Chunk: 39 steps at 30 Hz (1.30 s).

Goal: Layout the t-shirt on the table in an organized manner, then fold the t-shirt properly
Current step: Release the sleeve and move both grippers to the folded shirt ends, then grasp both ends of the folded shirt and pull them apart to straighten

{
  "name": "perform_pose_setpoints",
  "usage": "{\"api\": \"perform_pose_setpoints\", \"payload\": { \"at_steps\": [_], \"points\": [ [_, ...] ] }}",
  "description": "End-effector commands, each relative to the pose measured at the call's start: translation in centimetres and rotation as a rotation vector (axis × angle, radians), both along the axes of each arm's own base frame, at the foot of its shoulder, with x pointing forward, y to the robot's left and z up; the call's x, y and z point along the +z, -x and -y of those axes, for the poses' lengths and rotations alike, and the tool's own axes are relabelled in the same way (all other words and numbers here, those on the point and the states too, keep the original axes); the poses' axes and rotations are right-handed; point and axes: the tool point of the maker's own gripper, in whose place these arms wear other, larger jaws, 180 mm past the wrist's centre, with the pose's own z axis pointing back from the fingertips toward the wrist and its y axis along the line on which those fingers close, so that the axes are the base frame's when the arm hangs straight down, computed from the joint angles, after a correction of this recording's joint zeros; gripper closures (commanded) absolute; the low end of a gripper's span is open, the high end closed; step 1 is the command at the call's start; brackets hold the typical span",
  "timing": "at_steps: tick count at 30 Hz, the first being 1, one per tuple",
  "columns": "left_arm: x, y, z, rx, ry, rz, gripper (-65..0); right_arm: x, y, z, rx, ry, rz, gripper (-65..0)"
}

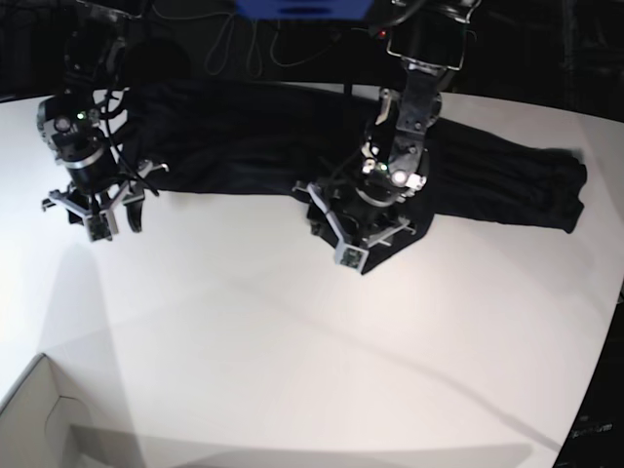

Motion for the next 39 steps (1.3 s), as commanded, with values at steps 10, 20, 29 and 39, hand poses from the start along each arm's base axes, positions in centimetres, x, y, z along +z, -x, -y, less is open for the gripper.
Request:
{"api": "perform_pose_setpoints", "payload": {
  "at_steps": [10, 20, 29, 39],
  "points": [
    [-0.1, -0.1, -0.5, 0.010, -0.009, -0.014, -7.4, 1.4, -0.7, -0.1, 0.012, -0.002, 0.053, -27.1],
    [6.0, -2.8, -6.9, 0.213, 0.025, 0.146, 0.0, 1.4, -0.7, -0.1, 0.010, -0.004, 0.053, -27.1],
    [14.0, -0.2, -16.0, 0.452, 0.097, 0.221, 0.0, 1.3, -0.7, -0.4, 0.011, -0.010, 0.053, -27.1],
    [13.0, 4.8, -26.5, 0.635, 0.217, 0.172, 0.0, 0.9, -0.4, -0.4, 0.013, -0.012, 0.042, -27.0]
  ]
}}
